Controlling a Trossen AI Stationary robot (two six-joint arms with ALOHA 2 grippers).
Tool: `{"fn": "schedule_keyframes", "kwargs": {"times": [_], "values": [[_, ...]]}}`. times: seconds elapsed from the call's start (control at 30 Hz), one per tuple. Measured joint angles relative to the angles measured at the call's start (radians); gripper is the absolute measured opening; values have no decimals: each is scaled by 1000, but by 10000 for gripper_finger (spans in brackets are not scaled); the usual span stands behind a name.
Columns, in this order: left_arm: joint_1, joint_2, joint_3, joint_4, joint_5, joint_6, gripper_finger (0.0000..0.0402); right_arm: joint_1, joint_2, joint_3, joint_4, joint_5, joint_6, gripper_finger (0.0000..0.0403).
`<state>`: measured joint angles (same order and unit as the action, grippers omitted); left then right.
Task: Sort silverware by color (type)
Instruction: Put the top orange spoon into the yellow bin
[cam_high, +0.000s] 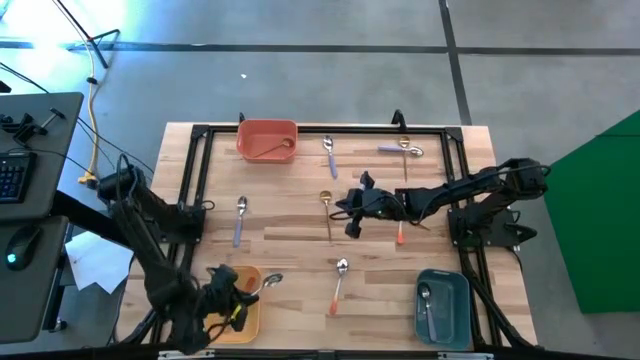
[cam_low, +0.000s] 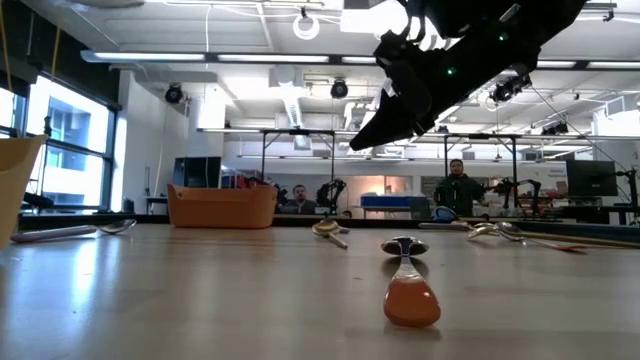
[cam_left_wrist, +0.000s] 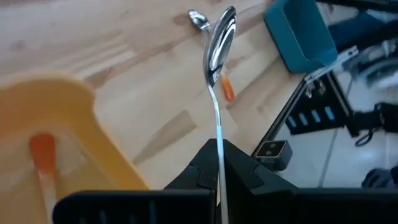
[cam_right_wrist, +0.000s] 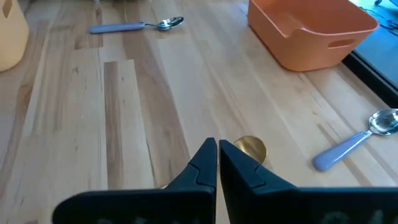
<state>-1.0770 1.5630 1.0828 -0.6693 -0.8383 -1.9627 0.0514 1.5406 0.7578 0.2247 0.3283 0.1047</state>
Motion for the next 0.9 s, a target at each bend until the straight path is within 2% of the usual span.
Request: {"fn": "schedule_keyframes", "kwargs": {"times": [0.13,0.27,0.37,0.53,0.77,0.9], "values": [[-48,60,31,-52,-24,-143,0,13,0,0,-6,0,3,0],[-83,147,157,-282,42,-260,0,19,0,0,-6,-3,3,0],[-93,212,273,-481,152,-270,0,18,0,0,-5,-3,3,0],[-84,309,405,-676,269,-262,0,18,0,0,-4,-3,10,0],[-73,390,421,-751,365,-259,0,18,0,0,-3,-3,15,0],[-49,428,421,-794,396,-201,0,18,0,0,-2,-2,18,0]]}}
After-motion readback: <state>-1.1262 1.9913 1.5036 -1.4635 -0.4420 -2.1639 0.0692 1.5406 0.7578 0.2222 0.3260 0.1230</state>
